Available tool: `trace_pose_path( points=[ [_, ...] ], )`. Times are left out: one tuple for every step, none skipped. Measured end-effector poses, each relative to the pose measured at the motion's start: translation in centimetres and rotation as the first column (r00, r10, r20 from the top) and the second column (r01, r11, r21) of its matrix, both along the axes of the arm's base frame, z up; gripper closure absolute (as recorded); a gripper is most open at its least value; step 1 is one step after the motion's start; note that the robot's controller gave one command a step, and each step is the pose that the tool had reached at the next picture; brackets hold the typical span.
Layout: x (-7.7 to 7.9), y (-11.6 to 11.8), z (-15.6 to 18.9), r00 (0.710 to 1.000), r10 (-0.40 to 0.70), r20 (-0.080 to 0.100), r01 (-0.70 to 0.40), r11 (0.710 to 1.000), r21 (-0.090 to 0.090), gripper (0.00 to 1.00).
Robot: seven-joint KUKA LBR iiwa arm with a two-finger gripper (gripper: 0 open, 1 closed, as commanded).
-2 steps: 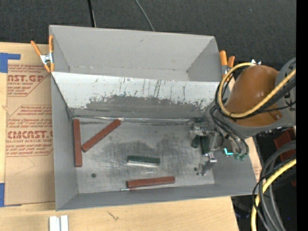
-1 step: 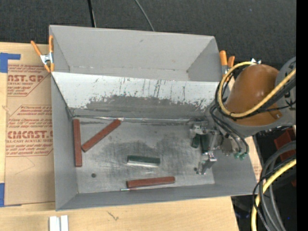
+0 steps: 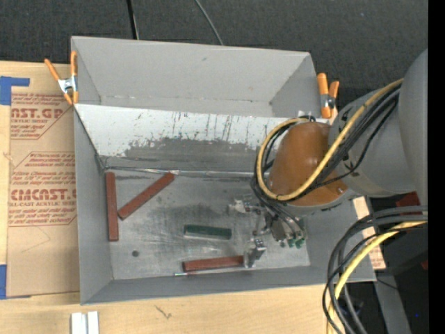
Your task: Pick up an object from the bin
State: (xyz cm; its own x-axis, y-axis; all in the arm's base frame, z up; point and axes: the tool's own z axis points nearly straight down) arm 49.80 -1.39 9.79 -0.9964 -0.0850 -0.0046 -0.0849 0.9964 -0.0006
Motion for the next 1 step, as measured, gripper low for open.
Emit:
trace_pose_path(
  points=[
    [0.73,2.67,0.26,0.999,0.046,-0.006,-0.046,0.999,0.001,0.00]
  ],
)
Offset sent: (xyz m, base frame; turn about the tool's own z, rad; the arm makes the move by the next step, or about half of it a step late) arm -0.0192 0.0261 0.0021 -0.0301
